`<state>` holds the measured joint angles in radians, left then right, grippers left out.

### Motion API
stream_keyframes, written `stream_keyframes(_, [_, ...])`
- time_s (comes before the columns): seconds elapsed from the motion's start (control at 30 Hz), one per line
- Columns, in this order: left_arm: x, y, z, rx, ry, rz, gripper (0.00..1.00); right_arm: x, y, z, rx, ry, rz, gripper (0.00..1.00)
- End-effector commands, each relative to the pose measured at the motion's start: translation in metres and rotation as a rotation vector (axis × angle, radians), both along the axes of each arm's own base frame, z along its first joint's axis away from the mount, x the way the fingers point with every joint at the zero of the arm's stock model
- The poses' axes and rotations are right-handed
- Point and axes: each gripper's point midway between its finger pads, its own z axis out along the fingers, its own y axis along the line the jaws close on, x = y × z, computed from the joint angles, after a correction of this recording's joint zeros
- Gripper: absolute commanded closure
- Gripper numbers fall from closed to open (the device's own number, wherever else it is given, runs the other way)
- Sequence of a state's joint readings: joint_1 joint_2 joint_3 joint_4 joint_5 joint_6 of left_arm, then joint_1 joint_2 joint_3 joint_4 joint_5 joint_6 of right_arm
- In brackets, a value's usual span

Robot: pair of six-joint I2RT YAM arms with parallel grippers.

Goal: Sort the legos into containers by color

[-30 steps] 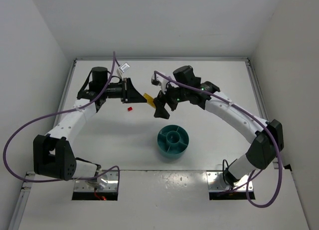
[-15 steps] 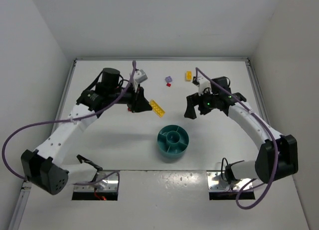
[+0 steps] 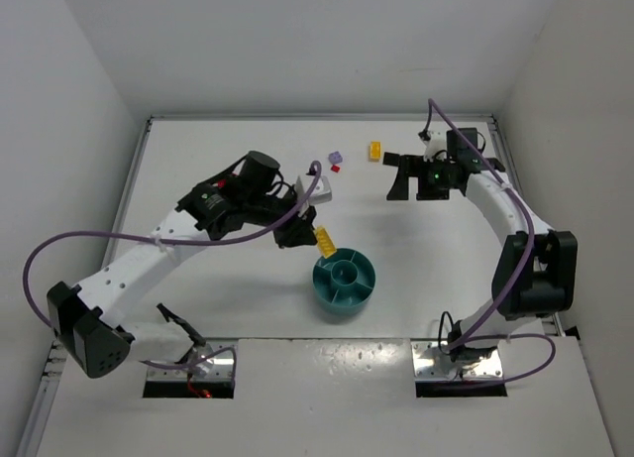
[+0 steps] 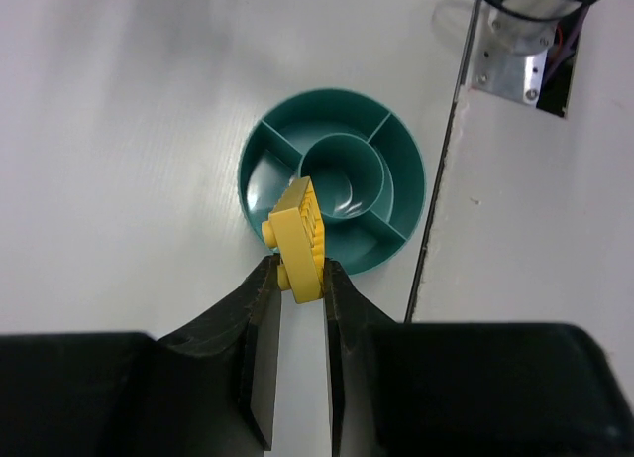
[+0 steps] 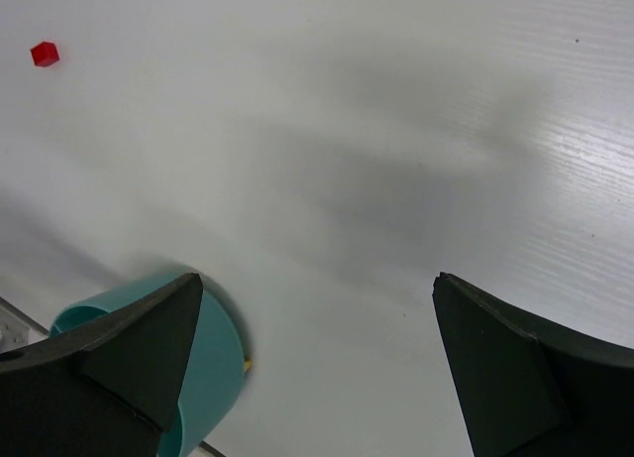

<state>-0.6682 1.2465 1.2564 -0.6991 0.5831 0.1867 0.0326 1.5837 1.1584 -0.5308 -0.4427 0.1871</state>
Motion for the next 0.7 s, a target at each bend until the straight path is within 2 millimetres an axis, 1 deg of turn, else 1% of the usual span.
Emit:
stream_keyframes(0.0, [0.003,-0.011,0.007,0.031,-0.075,-0.032,1.0,0.018,0.001,0.022,0.039,-0.055,-0.011,0.0])
stream_keyframes(0.03, [-0.001,-0.015,0.012,0.033,-0.101,-0.051,1.0,0.019,-0.002,0.022,0.038,-0.055,-0.02,0.0])
stream_keyframes(0.07, [0.003,-0.018,0.007,0.055,-0.1,-0.042,1.0,0.019,-0.002,0.022,0.038,-0.055,-0.02,0.0])
stream_keyframes(0.1, [0.002,-0.021,0.004,0.063,-0.101,-0.057,1.0,0.019,-0.002,0.022,0.038,-0.055,-0.02,0.0])
stream_keyframes(0.13, [-0.001,-0.027,0.007,0.059,-0.105,-0.075,1.0,0.017,-0.005,0.02,0.047,-0.046,-0.025,0.0])
stream_keyframes(0.17, [0.002,-0.028,0.007,0.063,-0.109,-0.068,1.0,0.019,-0.003,0.021,0.054,-0.056,-0.019,0.0])
stream_keyframes(0.2, [-0.002,-0.033,0.002,0.072,-0.099,-0.086,1.0,0.016,-0.003,0.018,0.059,-0.041,-0.026,0.0])
stream_keyframes(0.23, [-0.004,-0.038,0.002,0.073,-0.098,-0.1,1.0,0.015,-0.001,0.019,0.067,-0.041,-0.019,0.0])
stream_keyframes(0.27, [-0.004,-0.038,0.002,0.073,-0.098,-0.1,1.0,0.015,-0.001,0.019,0.067,-0.041,-0.019,0.0])
stream_keyframes(0.3, [-0.003,-0.039,-0.003,0.082,-0.089,-0.101,1.0,0.015,-0.001,0.019,0.068,-0.041,-0.019,0.0])
stream_keyframes(0.37, [-0.005,-0.042,-0.006,0.089,-0.081,-0.11,1.0,0.015,-0.001,0.019,0.068,-0.041,-0.019,0.0])
stream_keyframes(0.4, [-0.009,-0.042,-0.008,0.095,-0.075,-0.12,1.0,0.016,-0.005,0.019,0.067,-0.041,-0.028,0.0])
stream_keyframes(0.53, [-0.012,-0.046,-0.011,0.102,-0.077,-0.138,1.0,0.016,-0.003,0.016,0.076,-0.03,-0.023,0.0])
stream_keyframes(0.57, [-0.012,-0.046,-0.018,0.116,-0.063,-0.139,1.0,0.016,-0.003,0.016,0.076,-0.03,-0.023,0.0])
stream_keyframes(0.63, [-0.012,-0.046,-0.018,0.116,-0.063,-0.139,1.0,0.017,-0.002,0.014,0.083,-0.03,-0.017,0.0])
stream_keyframes(0.67, [-0.012,-0.045,-0.023,0.129,-0.05,-0.141,1.0,0.017,-0.002,0.014,0.083,-0.03,-0.017,0.0])
